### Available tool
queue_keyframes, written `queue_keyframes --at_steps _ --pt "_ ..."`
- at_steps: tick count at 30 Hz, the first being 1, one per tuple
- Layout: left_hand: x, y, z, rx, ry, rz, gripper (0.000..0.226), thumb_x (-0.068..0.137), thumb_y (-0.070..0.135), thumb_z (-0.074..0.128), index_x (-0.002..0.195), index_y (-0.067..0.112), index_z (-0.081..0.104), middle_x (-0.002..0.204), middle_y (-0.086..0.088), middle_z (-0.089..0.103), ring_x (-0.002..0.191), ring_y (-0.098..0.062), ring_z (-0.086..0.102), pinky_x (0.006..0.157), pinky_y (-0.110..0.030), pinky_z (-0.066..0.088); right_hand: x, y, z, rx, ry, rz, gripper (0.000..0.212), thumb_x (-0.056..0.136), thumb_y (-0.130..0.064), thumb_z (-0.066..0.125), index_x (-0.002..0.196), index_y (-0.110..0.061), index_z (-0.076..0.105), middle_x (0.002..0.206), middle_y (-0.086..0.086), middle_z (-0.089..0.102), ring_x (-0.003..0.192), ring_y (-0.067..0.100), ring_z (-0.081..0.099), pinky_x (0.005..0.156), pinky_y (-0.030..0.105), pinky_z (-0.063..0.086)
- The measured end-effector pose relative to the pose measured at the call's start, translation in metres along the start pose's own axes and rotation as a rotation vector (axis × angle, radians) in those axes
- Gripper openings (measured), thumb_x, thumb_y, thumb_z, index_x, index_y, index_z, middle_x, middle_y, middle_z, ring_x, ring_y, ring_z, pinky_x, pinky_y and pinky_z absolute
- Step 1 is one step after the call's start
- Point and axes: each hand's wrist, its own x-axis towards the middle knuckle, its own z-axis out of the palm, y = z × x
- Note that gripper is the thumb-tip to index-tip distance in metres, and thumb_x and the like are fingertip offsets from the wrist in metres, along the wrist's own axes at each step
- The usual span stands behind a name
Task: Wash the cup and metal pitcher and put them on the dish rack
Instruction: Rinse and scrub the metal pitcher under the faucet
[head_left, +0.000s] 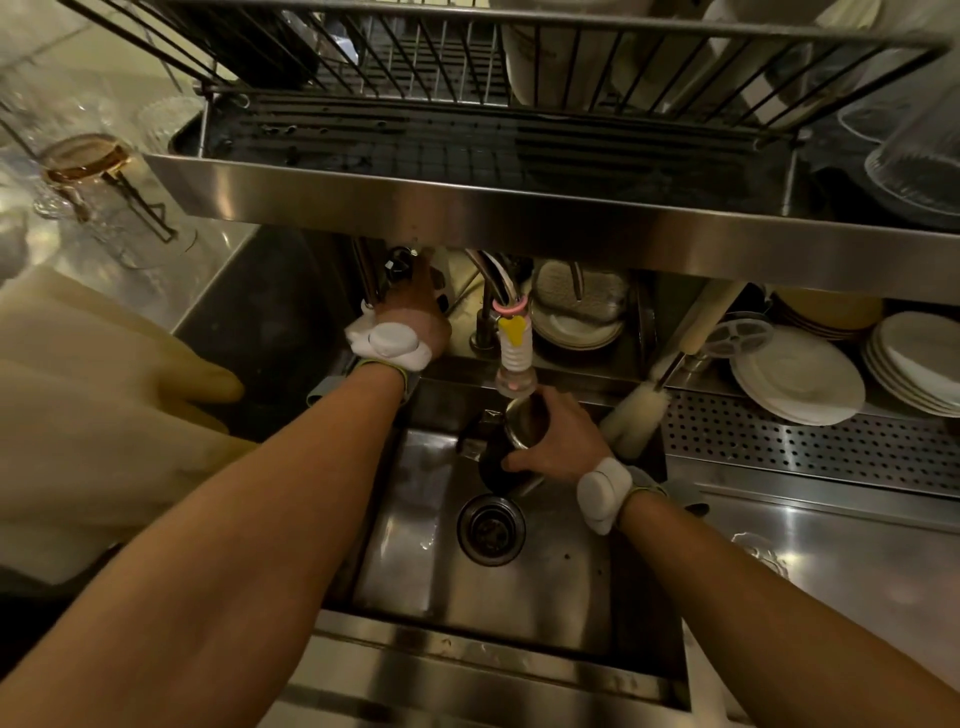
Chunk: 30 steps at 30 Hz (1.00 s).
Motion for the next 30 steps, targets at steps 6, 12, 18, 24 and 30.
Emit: queue_keyframes --at_steps 6,12,18,24,30 --pt "-0.061 -0.009 0.02 -0.278 0.051 -0.062 0.049 0.087 0.008 0.052 0.134 0.004 0.041 0.131 -0.021 0.054 0.119 -0.038 0.054 0.1 -0.041 0.044 -0.012 -0.002 -0.002 -0.107 -0.059 0.047 0.103 0.055 -0.038 0.086 0.14 -0.02 0.032 0.139 0.009 0.039 0.122 0.032 0.049 0.101 0.041 0.046" --pt "-0.114 -0.029 0.049 -0.199 -0.322 -0.101 0.049 0.086 0.008 0.055 0.134 0.014 0.048 0.127 -0.014 0.06 0.119 -0.035 0.056 0.101 -0.037 0.045 -0.029 0.0 0.018 -0.217 -0.034 -0.006 0.102 0.059 -0.038 0.084 0.142 -0.021 0.028 0.138 0.012 0.038 0.122 0.037 0.046 0.1 0.047 0.045" --pt "-0.132 -0.041 0.072 -0.121 -0.602 0.083 0.066 0.081 0.01 0.069 0.141 0.011 0.042 0.136 -0.013 0.053 0.122 -0.031 0.055 0.102 -0.033 0.045 -0.043 0.015 0.035 0.093 -0.063 0.06 0.1 0.052 -0.026 0.089 0.137 -0.02 0.037 0.131 0.008 0.047 0.116 0.026 0.052 0.096 0.034 0.047" --pt "-0.128 -0.041 0.071 -0.202 -0.502 0.067 0.03 0.094 0.028 0.055 0.107 0.002 0.064 0.108 -0.02 0.068 0.103 -0.034 0.064 0.087 -0.036 0.049 -0.046 0.016 0.031 0.269 -0.064 0.115 0.096 0.066 -0.028 0.084 0.146 -0.022 0.032 0.144 0.011 0.042 0.131 0.025 0.045 0.106 0.031 0.039" --pt "-0.127 -0.044 0.073 -0.276 -0.518 -0.047 0.02 0.1 0.02 0.041 0.1 0.008 0.058 0.104 -0.025 0.067 0.101 -0.039 0.065 0.092 -0.044 0.051 -0.047 0.013 0.033 0.474 -0.092 0.356 0.122 0.064 -0.041 0.084 0.153 -0.014 0.006 0.151 0.006 0.038 0.14 0.028 0.035 0.112 0.036 0.029"
